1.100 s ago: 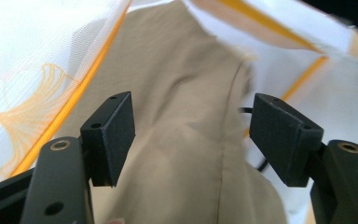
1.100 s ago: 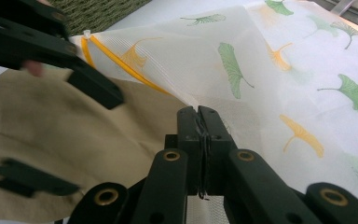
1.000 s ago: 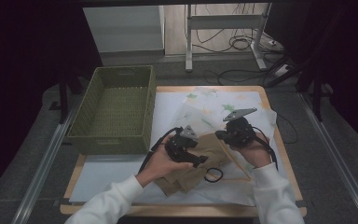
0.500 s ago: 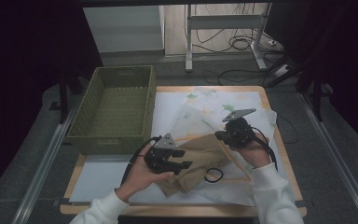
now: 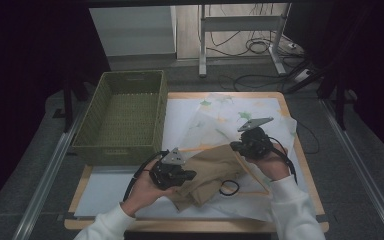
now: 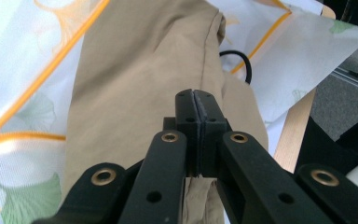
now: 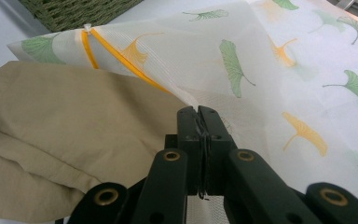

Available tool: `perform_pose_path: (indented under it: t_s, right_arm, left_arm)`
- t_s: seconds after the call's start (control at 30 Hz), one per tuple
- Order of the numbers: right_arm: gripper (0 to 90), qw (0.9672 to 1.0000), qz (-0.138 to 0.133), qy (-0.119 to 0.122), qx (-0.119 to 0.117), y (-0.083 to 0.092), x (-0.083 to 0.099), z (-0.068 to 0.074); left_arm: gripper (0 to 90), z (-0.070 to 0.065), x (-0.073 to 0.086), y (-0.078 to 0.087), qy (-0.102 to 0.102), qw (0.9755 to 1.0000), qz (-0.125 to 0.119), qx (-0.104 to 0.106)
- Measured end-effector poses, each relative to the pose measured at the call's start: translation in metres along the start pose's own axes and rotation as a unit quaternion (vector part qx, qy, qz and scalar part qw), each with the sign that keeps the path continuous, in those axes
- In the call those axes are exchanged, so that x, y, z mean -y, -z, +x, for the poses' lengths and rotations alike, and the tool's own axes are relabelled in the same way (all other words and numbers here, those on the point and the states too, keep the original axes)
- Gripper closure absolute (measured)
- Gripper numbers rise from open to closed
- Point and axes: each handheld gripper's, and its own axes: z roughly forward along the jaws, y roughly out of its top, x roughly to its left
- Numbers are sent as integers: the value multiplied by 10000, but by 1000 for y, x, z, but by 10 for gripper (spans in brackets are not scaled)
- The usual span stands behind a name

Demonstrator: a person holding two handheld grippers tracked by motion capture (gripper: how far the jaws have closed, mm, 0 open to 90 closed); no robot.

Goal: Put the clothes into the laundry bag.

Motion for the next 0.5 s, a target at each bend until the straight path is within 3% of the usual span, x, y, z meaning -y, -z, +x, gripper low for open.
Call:
perform_pose_path:
  t_s: [0.37, 0.5]
  right_arm:
    - [872, 10000, -2, 10, -7, 0, -1, -1]
    - [873, 10000, -48, 49, -6, 1, -2, -2]
  left_arm:
    - [900, 2, 24, 3, 15, 9994, 356, -24]
    - [900, 3, 36, 3, 70, 9989, 454, 80]
